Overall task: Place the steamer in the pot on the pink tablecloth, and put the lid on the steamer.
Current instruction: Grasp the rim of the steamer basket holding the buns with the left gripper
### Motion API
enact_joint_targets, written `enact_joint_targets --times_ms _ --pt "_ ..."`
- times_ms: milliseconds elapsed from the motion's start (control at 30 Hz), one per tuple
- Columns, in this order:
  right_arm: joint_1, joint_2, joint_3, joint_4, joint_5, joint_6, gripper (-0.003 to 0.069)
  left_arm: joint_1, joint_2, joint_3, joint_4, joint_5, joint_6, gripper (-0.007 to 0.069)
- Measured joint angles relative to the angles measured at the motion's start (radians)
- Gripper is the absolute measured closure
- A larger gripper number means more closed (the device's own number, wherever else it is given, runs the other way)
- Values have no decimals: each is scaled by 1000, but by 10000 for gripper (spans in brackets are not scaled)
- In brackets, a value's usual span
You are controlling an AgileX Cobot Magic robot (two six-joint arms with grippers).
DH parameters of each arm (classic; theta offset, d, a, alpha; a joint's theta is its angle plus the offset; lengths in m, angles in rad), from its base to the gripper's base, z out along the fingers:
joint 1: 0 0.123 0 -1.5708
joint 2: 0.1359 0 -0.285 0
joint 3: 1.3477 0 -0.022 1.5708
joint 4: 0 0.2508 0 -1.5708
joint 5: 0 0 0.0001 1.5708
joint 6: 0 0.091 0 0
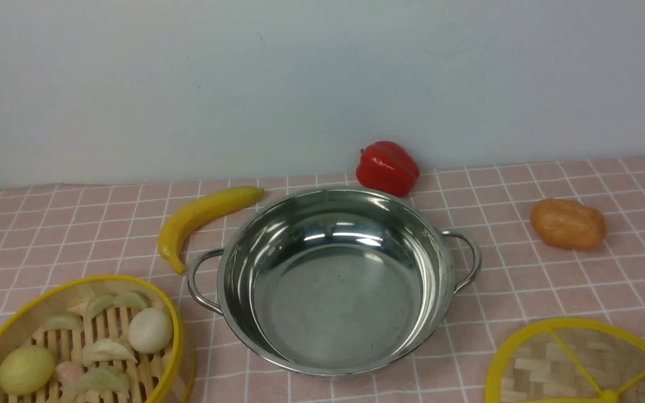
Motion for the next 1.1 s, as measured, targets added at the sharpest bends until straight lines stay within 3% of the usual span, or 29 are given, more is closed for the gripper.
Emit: enact_joint_targets --times_ms 933,1100 --pt "0 0 0 0 0 0 417 0 0 0 0 0 0 382" --pt "0 0 0 0 0 0 417 0 0 0 79 0 56 382"
